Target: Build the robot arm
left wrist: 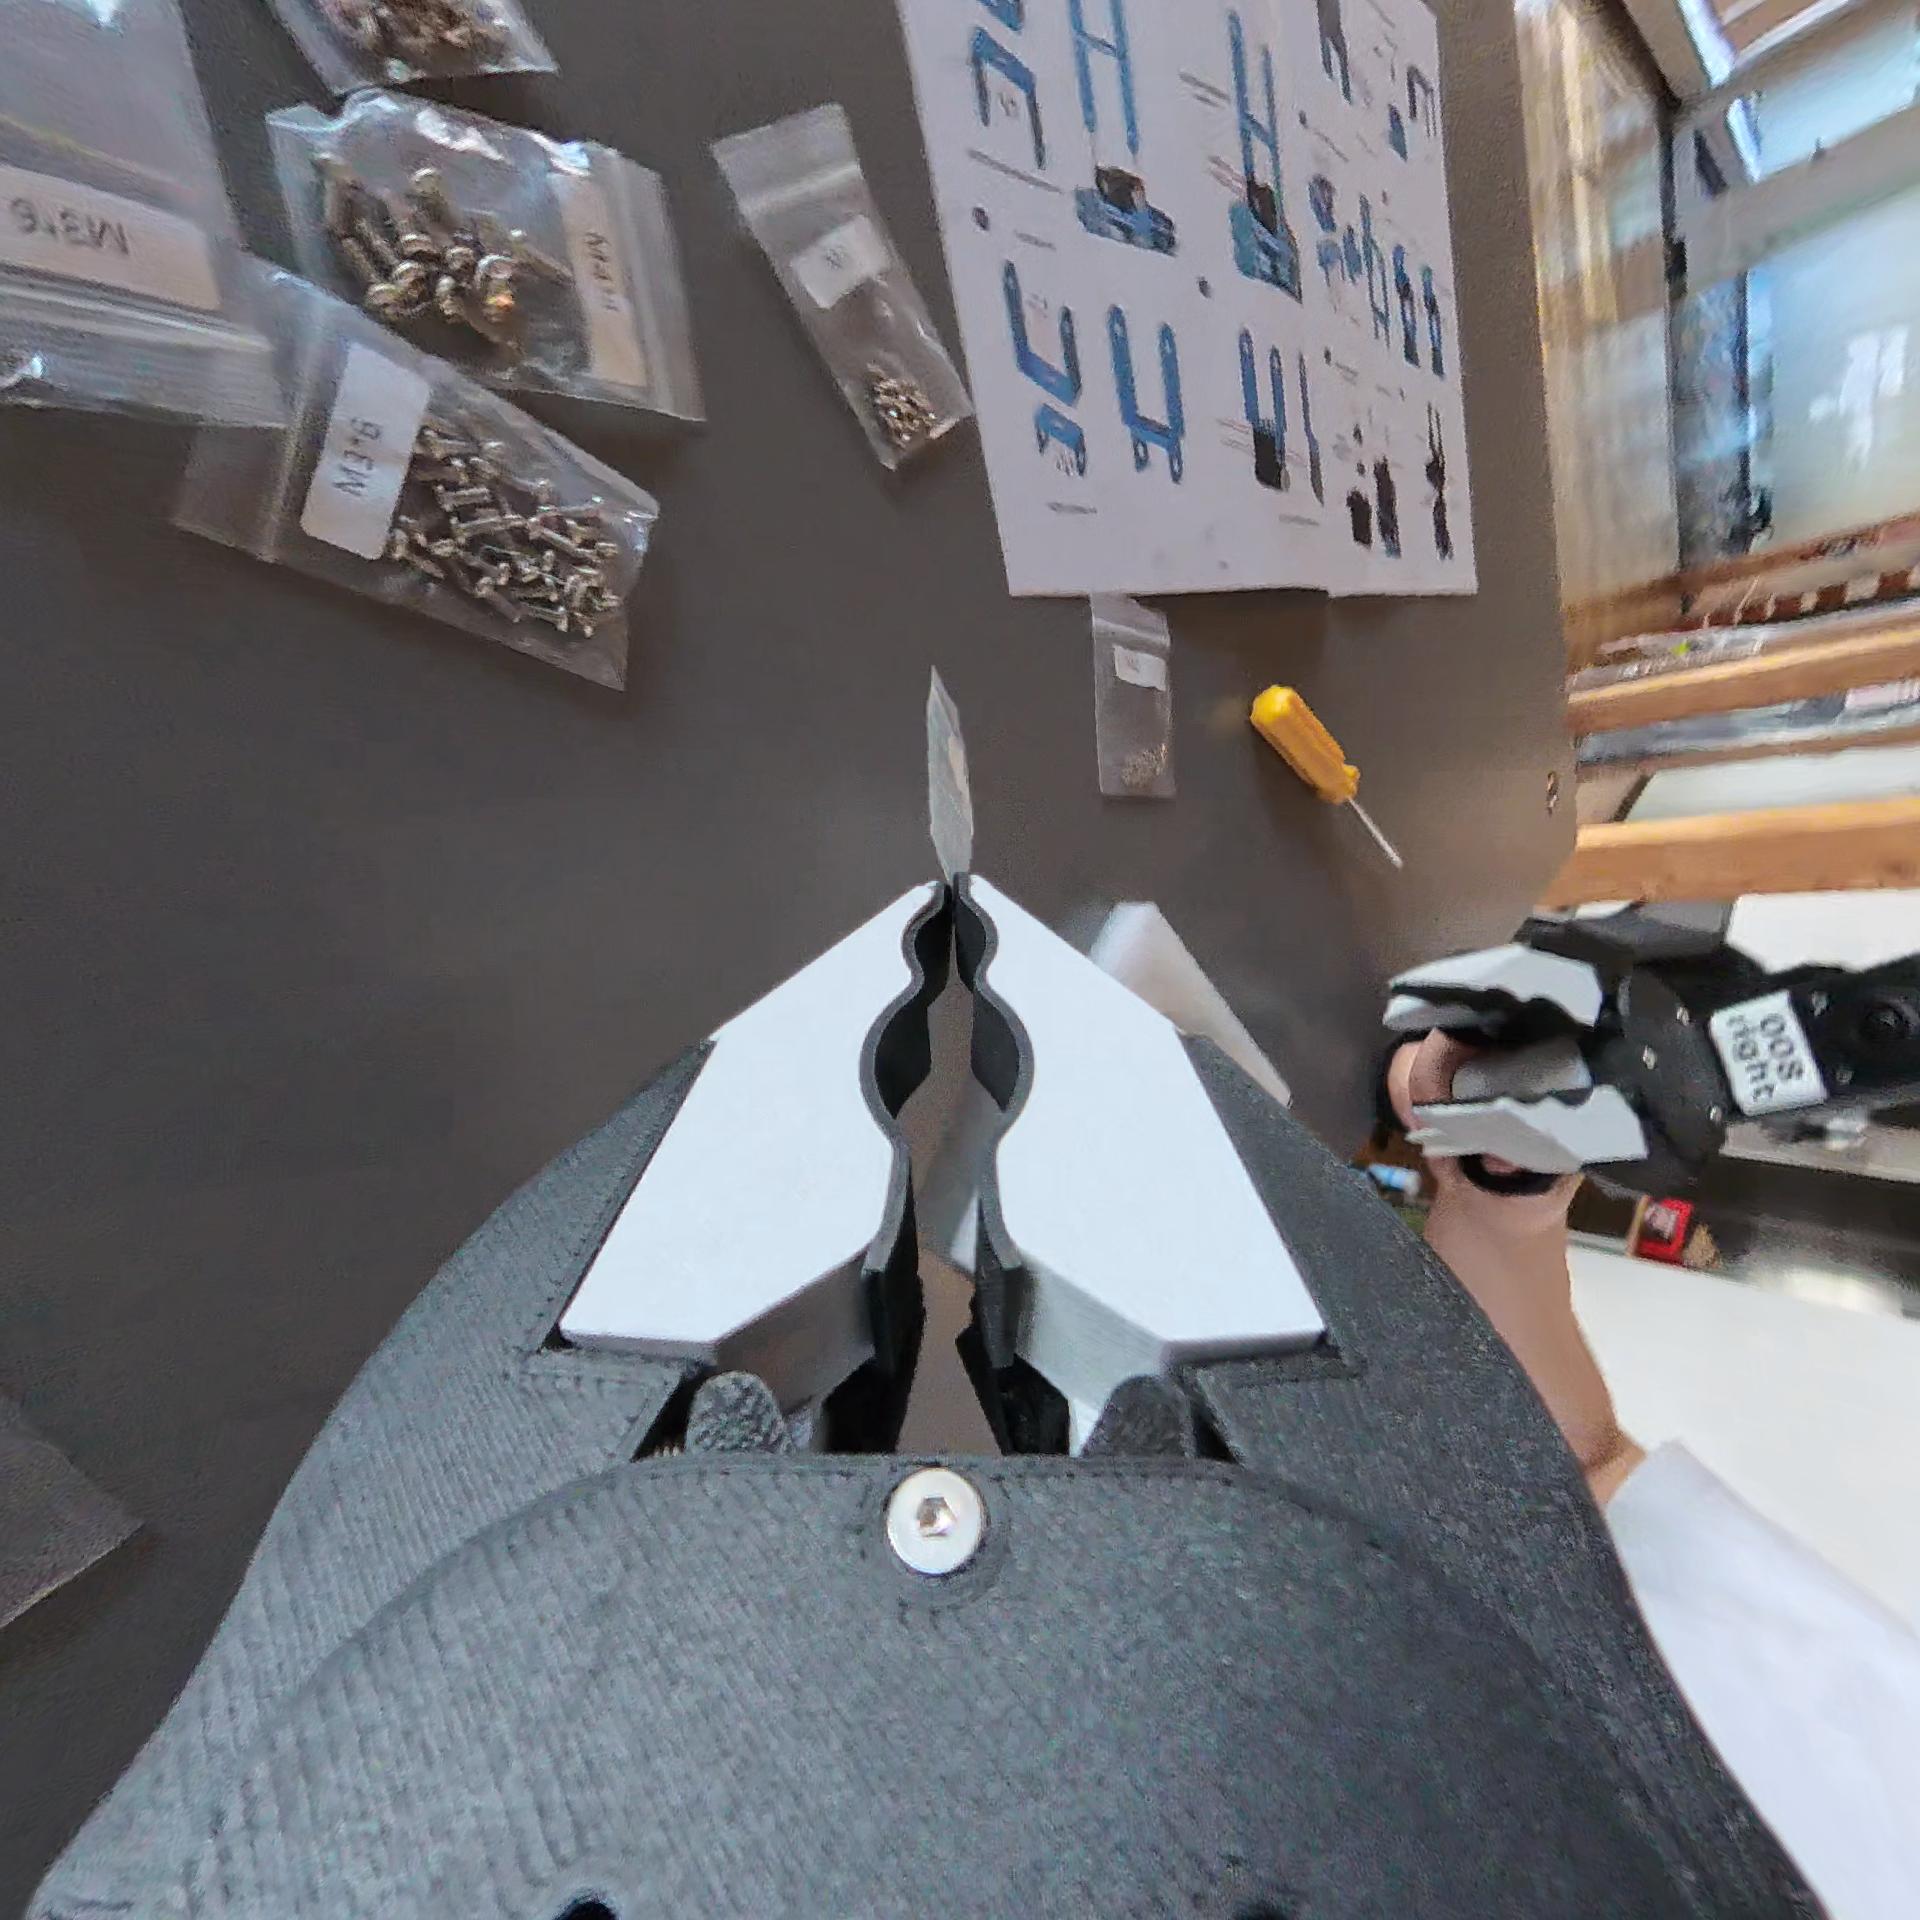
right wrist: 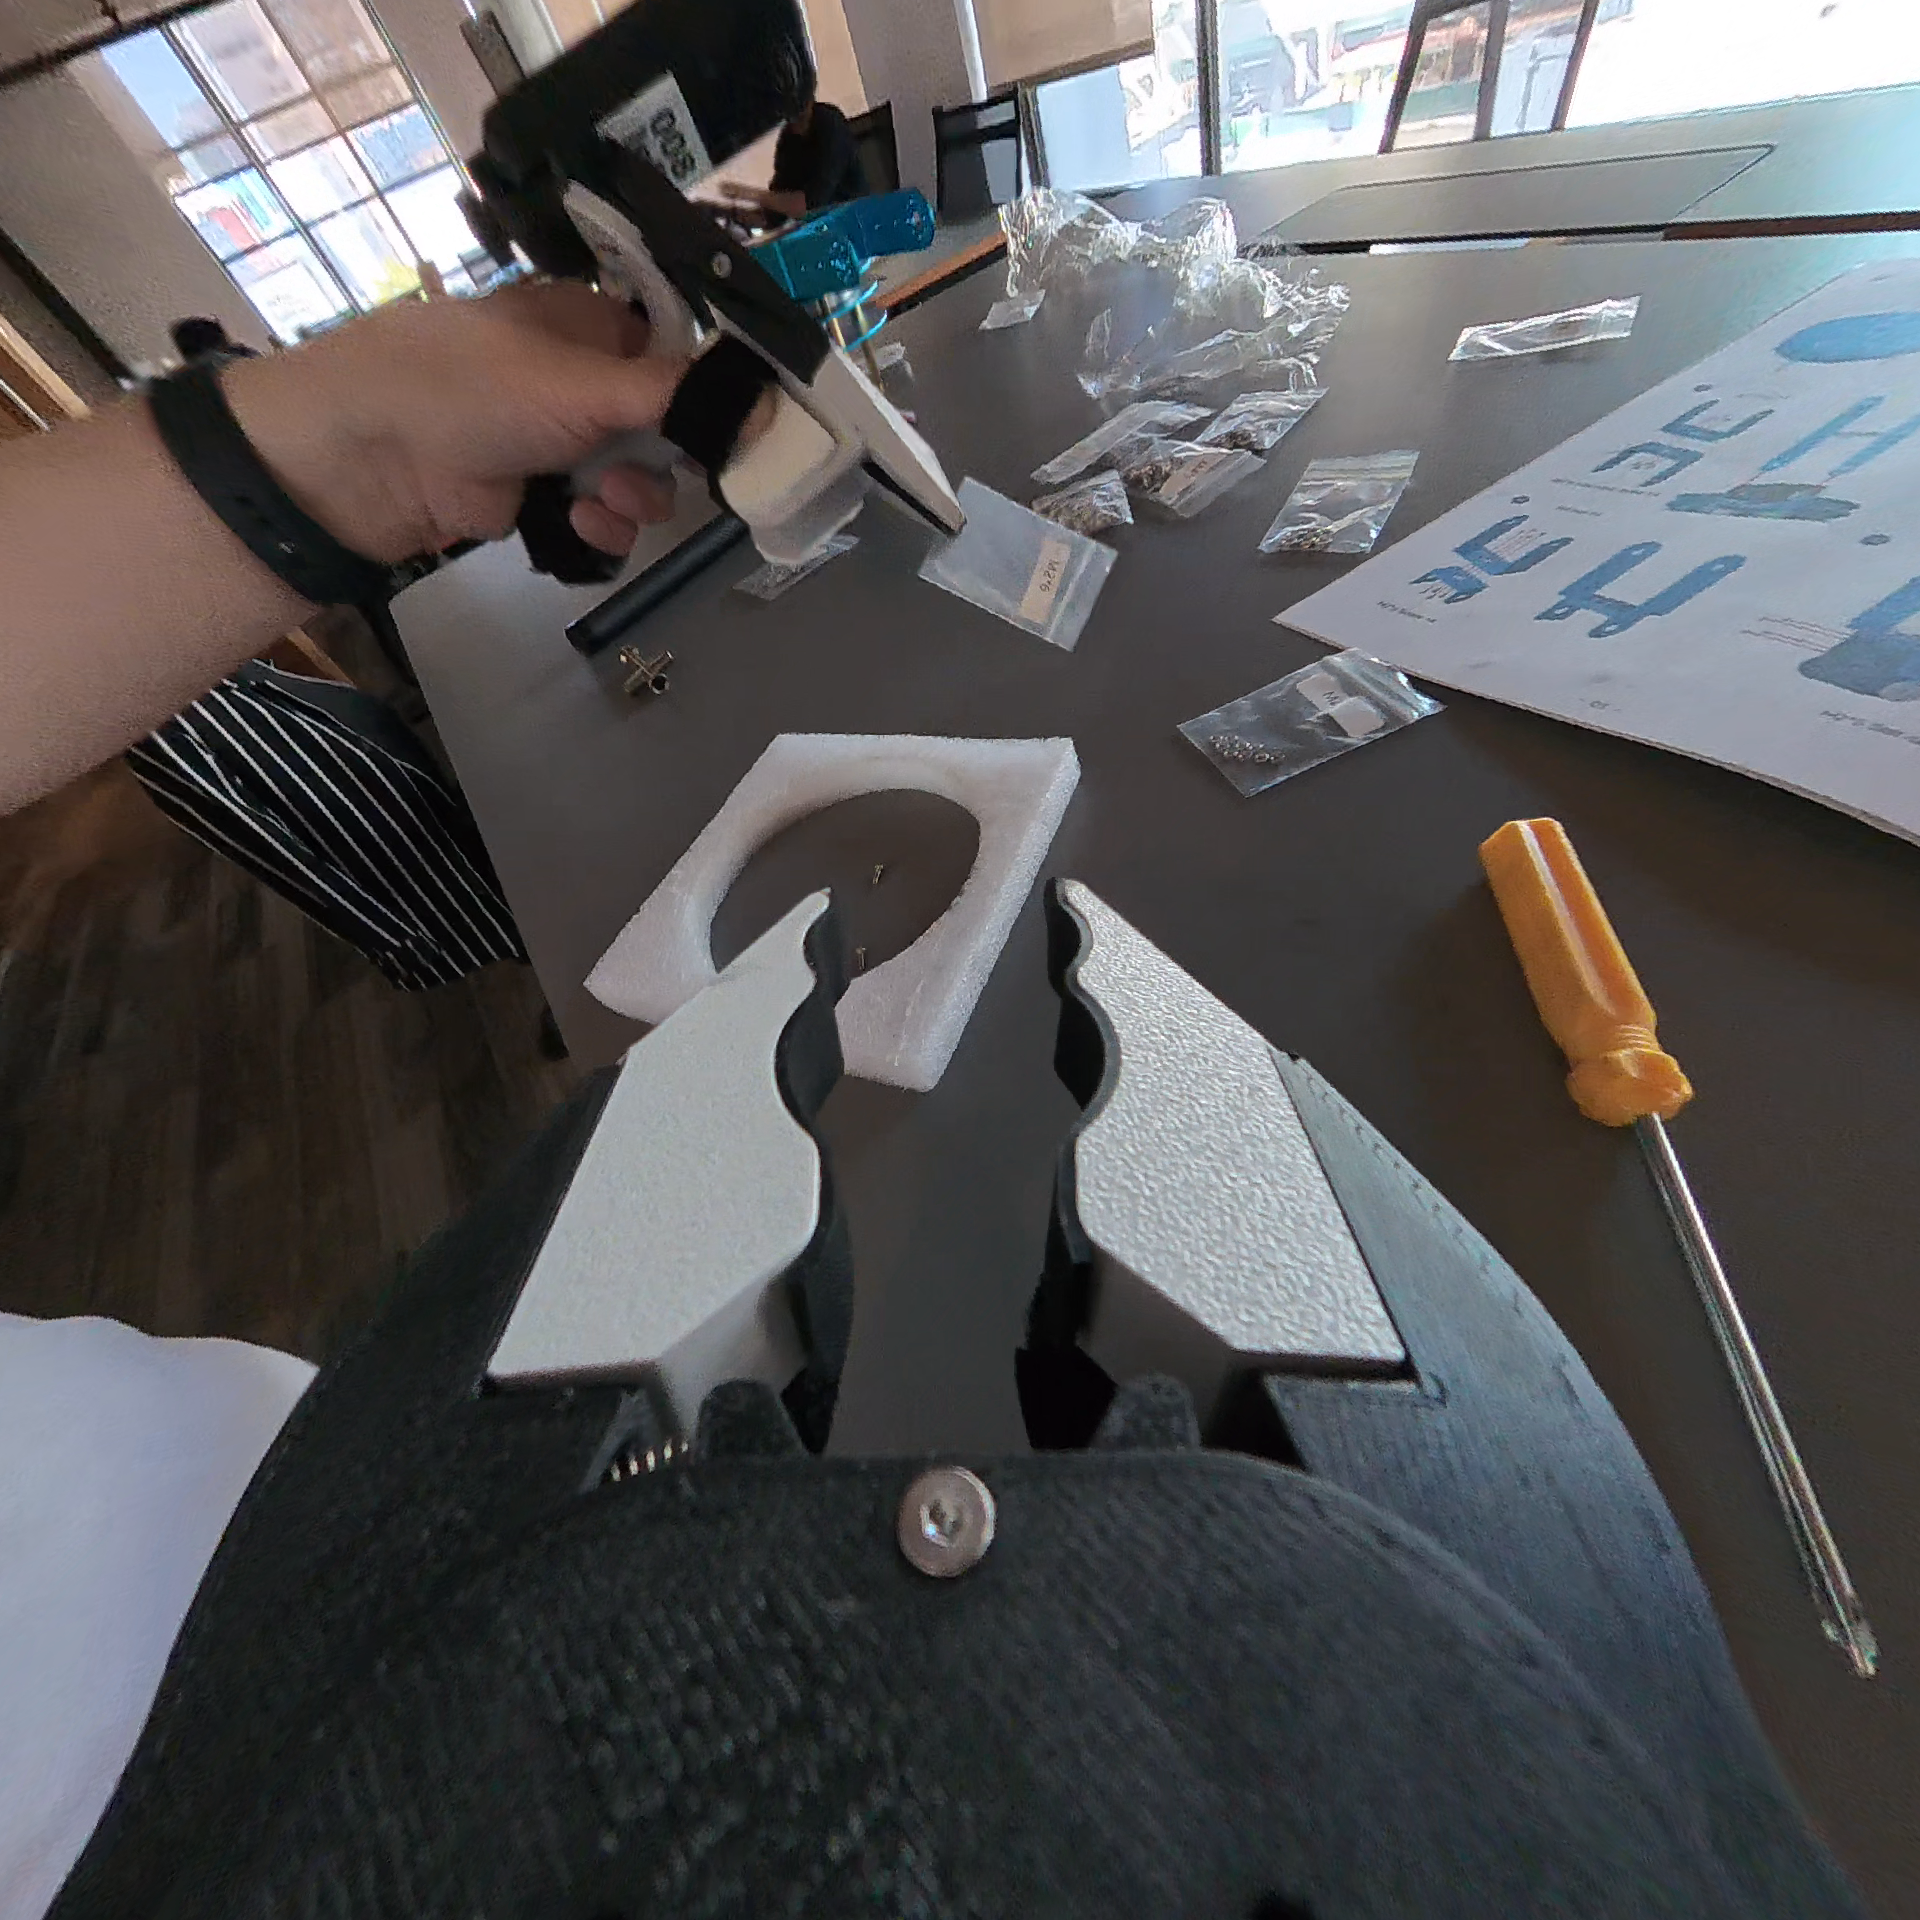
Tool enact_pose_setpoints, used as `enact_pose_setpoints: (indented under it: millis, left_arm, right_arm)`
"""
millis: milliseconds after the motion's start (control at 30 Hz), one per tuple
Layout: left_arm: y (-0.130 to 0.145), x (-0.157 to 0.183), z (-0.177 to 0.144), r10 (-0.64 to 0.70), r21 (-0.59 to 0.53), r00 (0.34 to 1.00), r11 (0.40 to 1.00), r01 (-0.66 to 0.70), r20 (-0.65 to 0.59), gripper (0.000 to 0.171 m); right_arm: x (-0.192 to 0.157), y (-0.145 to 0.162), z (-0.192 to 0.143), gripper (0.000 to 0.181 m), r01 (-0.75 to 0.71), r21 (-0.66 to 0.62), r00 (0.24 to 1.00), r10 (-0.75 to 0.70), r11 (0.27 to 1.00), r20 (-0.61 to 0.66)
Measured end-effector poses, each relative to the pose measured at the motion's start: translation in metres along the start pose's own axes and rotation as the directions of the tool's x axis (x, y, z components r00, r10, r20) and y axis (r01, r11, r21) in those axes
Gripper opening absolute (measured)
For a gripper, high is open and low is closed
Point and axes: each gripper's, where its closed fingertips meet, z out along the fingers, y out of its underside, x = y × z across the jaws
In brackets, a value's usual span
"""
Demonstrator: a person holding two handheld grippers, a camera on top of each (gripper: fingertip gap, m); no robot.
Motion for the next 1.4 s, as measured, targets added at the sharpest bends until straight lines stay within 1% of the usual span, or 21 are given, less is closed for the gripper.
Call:
enact_pose_setpoints:
  millis: [67,167,300,333,367,400,500,600,700,800,867,1000,1067,1200,1267,1333,1400]
  left_arm:
    - [0.0,-0.005,0.005,-0.037,0.022,0.999,0.999,0.036,0.009,0.0]
    - [0.003,-0.015,0.007,-0.037,0.047,0.998,0.998,0.034,0.055,0.0]
    - [0.016,-0.013,0.008,-0.082,0.076,0.996,0.994,0.08,0.024,0.0]
    - [0.021,-0.011,0.009,-0.098,0.079,0.995,0.992,0.097,0.011,0.002]
    - [0.026,-0.009,0.009,-0.114,0.084,0.994,0.99,0.113,-0.002,0.013]
    - [0.031,-0.006,0.009,-0.116,0.09,0.993,0.989,0.118,-0.021,0.019]
    - [0.041,-0.009,0.003,-0.109,0.112,0.994,0.988,0.108,-0.001,0.031]
    - [0.046,-0.006,-0.012,-0.089,0.141,0.996,0.986,0.088,0.0,0.031]
    - [0.047,0.004,-0.032,-0.051,0.199,0.999,0.979,0.053,-0.011,0.029]
    - [0.051,0.016,-0.049,-0.004,0.247,1.0,0.969,0.007,-0.016,0.026]
    - [0.057,0.023,-0.057,0.029,0.252,1.0,0.967,-0.027,-0.003,0.026]
    - [0.071,0.03,-0.075,0.081,0.269,0.996,0.959,-0.085,0.028,0.023]
    - [0.078,0.031,-0.084,0.087,0.28,0.996,0.956,-0.092,0.031,0.023]
    - [0.094,0.033,-0.097,0.074,0.288,0.997,0.955,-0.071,0.001,0.022]
    - [0.097,0.035,-0.103,0.06,0.308,0.998,0.95,-0.047,-0.032,0.022]
    - [0.1,0.036,-0.108,0.051,0.321,0.997,0.946,-0.032,-0.05,0.021]
    - [0.102,0.035,-0.11,0.053,0.32,0.997,0.947,-0.034,-0.051,0.021]
  right_arm:
    - [0.002,-0.003,-0.002,0.036,-0.004,0.021,1.0,0.005,1.0,-0.014]
    - [0.004,-0.004,-0.004,0.036,-0.016,0.037,1.0,0.017,0.999,-0.025]
    - [0.006,-0.004,-0.003,0.036,-0.028,0.035,0.999,0.029,0.999,-0.02]
    - [0.007,-0.005,-0.003,0.036,-0.024,0.035,0.999,0.025,0.999,-0.028]
    - [0.009,-0.005,-0.003,0.036,-0.018,0.035,0.999,0.019,0.999,-0.036]
    - [0.01,-0.006,-0.002,0.036,-0.01,0.034,0.999,0.011,0.999,-0.043]
    - [0.016,-0.01,0.002,0.036,0.03,0.028,0.998,-0.029,0.999,-0.06]
    - [0.031,-0.02,0.011,0.036,0.119,-0.044,0.99,-0.122,0.992,-0.067]
    - [0.047,-0.042,0.027,0.035,0.259,-0.159,0.964,-0.265,0.953,-0.016]
    - [0.064,-0.047,0.052,0.032,0.314,-0.336,0.95,-0.295,0.888,0.107]
    - [0.075,-0.042,0.069,0.024,0.362,-0.411,0.932,-0.316,0.837,0.177]
    - [0.105,-0.024,0.091,0.024,0.417,-0.564,0.907,-0.371,0.713,0.201]
    - [0.112,-0.022,0.099,0.024,0.434,-0.581,0.897,-0.388,0.688,0.21]
    - [0.118,-0.017,0.108,0.025,0.402,-0.613,0.914,-0.34,0.68,0.222]
    - [0.12,-0.012,0.11,0.025,0.39,-0.628,0.92,-0.319,0.674,0.229]
    - [0.125,-0.007,0.11,0.025,0.38,-0.658,0.924,-0.308,0.651,0.228]
    - [0.124,-0.008,0.111,0.022,0.371,-0.653,0.928,-0.294,0.661,0.23]
